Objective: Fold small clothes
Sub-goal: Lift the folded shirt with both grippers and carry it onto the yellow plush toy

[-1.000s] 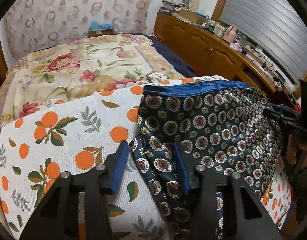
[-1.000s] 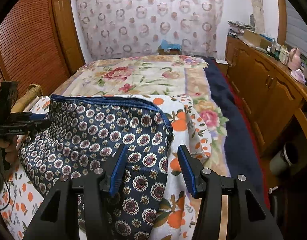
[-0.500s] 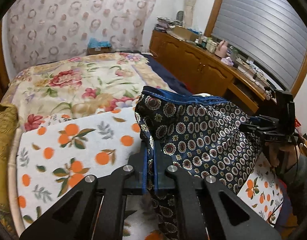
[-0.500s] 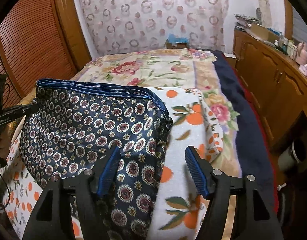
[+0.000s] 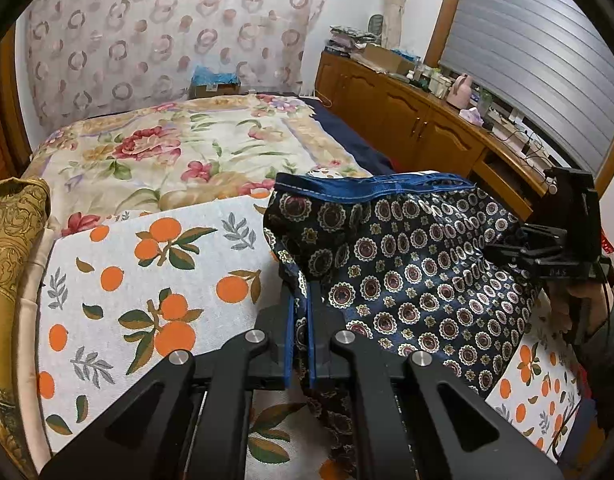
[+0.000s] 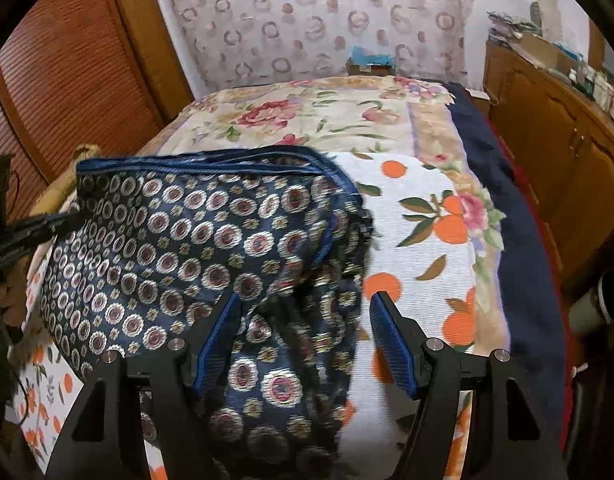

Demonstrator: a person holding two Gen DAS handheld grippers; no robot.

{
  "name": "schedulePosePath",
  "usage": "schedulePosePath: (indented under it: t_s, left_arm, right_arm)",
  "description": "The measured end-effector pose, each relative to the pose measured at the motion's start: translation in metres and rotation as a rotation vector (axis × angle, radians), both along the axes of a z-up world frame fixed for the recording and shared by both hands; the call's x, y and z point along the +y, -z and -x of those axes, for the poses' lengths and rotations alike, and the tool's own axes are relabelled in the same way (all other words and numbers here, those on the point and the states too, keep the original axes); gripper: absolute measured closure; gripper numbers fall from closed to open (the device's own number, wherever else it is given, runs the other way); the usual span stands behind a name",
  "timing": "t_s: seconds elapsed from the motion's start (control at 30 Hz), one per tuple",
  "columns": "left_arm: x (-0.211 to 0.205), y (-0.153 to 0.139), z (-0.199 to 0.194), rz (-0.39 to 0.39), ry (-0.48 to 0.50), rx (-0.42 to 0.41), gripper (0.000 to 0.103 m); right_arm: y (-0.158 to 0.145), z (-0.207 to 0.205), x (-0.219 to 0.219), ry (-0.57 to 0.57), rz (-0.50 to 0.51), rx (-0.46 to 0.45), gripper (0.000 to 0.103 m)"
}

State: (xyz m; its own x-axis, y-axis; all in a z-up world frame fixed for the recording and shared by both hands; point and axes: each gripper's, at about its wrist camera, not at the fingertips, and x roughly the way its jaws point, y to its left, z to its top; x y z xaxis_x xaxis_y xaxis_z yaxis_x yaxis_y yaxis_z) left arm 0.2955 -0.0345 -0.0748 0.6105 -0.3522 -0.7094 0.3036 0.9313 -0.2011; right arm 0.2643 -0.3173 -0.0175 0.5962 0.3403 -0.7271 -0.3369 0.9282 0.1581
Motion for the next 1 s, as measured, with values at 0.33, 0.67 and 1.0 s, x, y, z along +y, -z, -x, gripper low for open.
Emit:
schedulePosePath:
  t_s: [0.33,0.67,1.0]
  left_arm:
    - [0.000,-0.011,0.015,0.059,0.019,-0.033,0.097]
    - [0.049,-0.067,0.066,0.104,-0.070,-0.202,0.097]
    - [0.154,-0.088,0.119,0.106,-0.310,-0.304,0.097]
  right_arm:
    - [-0.005,0.017,0.009,-0.036,-0.011,-0.049,0.093]
    - [-0.066,0.042,0.044,-0.113,-0.025,-0.245,0.094]
    - [-0.118,0.020,0.147,-0.319,-0.023,-0.360,0.094]
